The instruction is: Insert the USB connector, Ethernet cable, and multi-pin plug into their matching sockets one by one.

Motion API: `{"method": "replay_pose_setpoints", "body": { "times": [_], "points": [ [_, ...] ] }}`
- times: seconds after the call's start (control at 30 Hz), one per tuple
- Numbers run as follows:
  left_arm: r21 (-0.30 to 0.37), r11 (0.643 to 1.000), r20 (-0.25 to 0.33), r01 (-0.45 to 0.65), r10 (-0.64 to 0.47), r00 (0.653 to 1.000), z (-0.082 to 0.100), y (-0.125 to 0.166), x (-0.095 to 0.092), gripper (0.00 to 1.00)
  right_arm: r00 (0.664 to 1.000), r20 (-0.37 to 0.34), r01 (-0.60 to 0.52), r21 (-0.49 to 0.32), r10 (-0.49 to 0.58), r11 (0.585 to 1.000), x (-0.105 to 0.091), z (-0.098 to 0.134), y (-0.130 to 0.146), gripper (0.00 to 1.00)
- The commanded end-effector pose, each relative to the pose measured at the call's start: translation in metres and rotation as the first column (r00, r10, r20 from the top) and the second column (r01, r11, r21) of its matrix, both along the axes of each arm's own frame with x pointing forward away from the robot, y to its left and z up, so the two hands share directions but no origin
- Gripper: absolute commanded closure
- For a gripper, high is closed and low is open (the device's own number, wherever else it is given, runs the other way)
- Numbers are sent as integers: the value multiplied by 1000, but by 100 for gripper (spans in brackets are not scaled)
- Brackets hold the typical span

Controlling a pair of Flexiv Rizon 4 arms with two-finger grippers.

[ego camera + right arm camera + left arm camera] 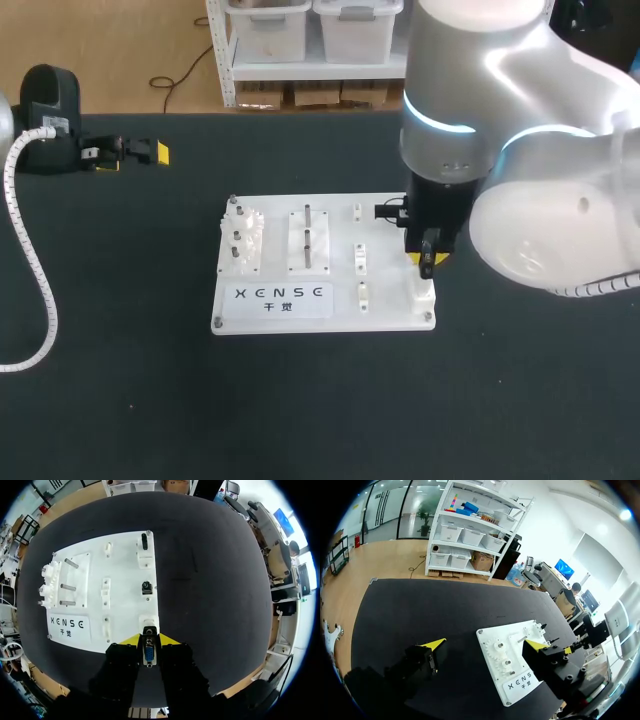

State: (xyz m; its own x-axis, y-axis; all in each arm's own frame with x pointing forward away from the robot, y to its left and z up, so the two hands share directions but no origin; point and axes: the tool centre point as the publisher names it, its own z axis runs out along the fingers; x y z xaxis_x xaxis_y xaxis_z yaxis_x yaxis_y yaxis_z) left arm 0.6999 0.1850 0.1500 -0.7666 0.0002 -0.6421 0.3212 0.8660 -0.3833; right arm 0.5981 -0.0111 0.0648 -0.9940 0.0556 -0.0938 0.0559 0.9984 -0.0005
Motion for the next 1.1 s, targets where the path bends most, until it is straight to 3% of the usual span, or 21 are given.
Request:
{"method": "replay_pose_setpoints", "body": {
  "times": [0.03,1.1],
  "points": [
    [0,1000,0,0,0,1000,0,0,0,0,1000,1,0,-1,0,1000,3,-4,1,100],
    [0,1000,0,0,0,1000,0,0,0,0,1000,9,-26,46,26,999,-9,-11,2,100]
  ]
}}
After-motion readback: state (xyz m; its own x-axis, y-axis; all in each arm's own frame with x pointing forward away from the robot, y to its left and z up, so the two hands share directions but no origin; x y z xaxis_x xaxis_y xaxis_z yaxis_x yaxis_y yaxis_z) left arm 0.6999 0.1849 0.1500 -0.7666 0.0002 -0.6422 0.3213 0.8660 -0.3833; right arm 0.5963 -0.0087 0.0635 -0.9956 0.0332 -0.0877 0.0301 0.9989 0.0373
